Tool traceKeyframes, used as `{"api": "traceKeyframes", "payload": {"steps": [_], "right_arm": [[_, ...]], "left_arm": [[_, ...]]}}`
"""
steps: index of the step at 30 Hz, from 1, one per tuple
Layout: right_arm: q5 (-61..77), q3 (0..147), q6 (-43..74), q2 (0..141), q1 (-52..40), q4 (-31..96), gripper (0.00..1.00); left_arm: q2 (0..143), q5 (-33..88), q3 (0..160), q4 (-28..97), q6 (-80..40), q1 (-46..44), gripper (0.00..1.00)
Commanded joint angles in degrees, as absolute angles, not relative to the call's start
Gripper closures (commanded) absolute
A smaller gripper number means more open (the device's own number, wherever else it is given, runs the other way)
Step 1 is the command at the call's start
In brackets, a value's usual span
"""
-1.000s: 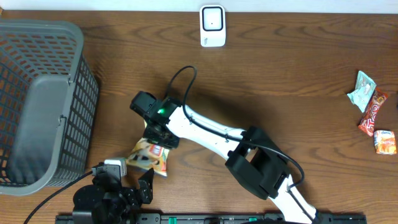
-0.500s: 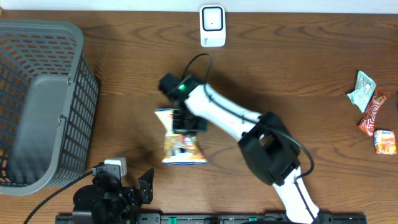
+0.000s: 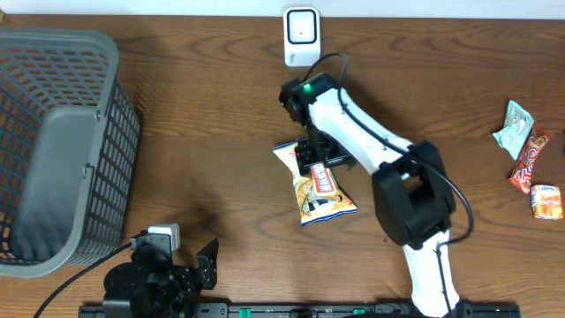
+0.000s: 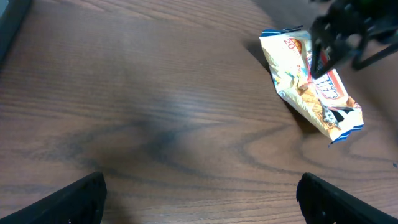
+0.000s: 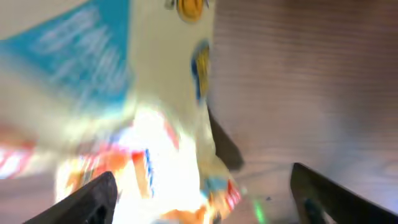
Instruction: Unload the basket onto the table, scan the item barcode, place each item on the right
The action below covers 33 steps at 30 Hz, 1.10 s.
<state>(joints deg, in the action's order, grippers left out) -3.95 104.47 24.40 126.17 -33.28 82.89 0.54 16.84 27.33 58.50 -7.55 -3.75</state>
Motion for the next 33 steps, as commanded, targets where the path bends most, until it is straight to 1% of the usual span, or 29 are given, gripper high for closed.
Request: {"api": "traceKeyframes", "payload": {"steps": [1, 2, 4, 7, 8, 11, 12, 13, 14, 15, 23, 25, 26, 29, 30, 32, 33], "right_arm": [[-2.26, 106.32, 21.65, 117.67, -33.17, 83.81, 0.11], [-0.99, 106.32, 21.26, 116.42, -33.56, 83.79, 0.09], [0.38, 106.32, 21.15, 114.91, -35.44, 83.0, 0.02], [0.34, 105.08, 21.12, 115.48, -37.76, 80.49, 0.03], [0.34, 104.31, 21.15, 115.61, -38.3, 79.53, 0.01], [0.34, 99.31, 21.15, 116.71, -40.69, 73.67, 0.01], [0.3, 97.73, 21.12, 117.03, -41.34, 71.75, 0.04], [-0.14, 95.2, 20.78, 117.49, -42.37, 68.82, 0.11], [-1.04, 93.73, 20.43, 117.78, -42.89, 67.02, 0.07], [-2.7, 92.25, 20.47, 117.91, -43.4, 65.67, 0.01], [-17.67, 80.9, 25.45, 118.02, -43.97, 56.01, 0.01], [-18.98, 77.73, 26.28, 118.04, -43.03, 53.17, 0.01], [-18.02, 76.4, 25.96, 118.04, -42.54, 51.94, 0.11], [-9.67, 73.91, 22.55, 118.04, -41.45, 50.7, 0.78], [-5.48, 73.41, 20.78, 118.04, -41.23, 50.57, 0.87], [3.09, 73.01, 16.4, 118.04, -40.86, 50.59, 0.98], [5.23, 73.03, 15.31, 118.04, -40.66, 50.74, 0.99]], "left_arm": [[0.23, 17.56, 27.59, 58.41, -7.81, -3.66, 0.02], [0.23, 17.56, 27.59, 58.41, -7.81, -3.66, 0.02], [0.23, 17.56, 27.59, 58.39, -7.81, -3.66, 0.02], [0.23, 17.56, 27.59, 58.41, -7.81, -3.66, 0.02], [0.23, 17.56, 27.59, 58.41, -7.81, -3.66, 0.02], [0.23, 17.56, 27.59, 58.39, -7.81, -3.66, 0.02], [0.23, 17.56, 27.59, 58.39, -7.81, -3.66, 0.02], [0.23, 17.56, 27.59, 58.41, -7.81, -3.66, 0.02], [0.23, 17.56, 27.59, 58.41, -7.81, -3.66, 0.02], [0.23, 17.56, 27.59, 58.41, -7.81, -3.66, 0.02], [0.23, 17.56, 27.59, 58.41, -7.81, -3.66, 0.02], [0.23, 17.56, 27.59, 58.39, -7.81, -3.66, 0.02], [0.23, 17.56, 27.59, 58.41, -7.81, -3.66, 0.02], [0.23, 17.56, 27.59, 58.41, -7.81, -3.66, 0.02], [0.23, 17.56, 27.59, 58.41, -7.81, -3.66, 0.02], [0.23, 17.56, 27.59, 58.41, -7.81, -3.66, 0.02], [0.23, 17.56, 27.59, 58.41, -7.81, -3.66, 0.02]]}}
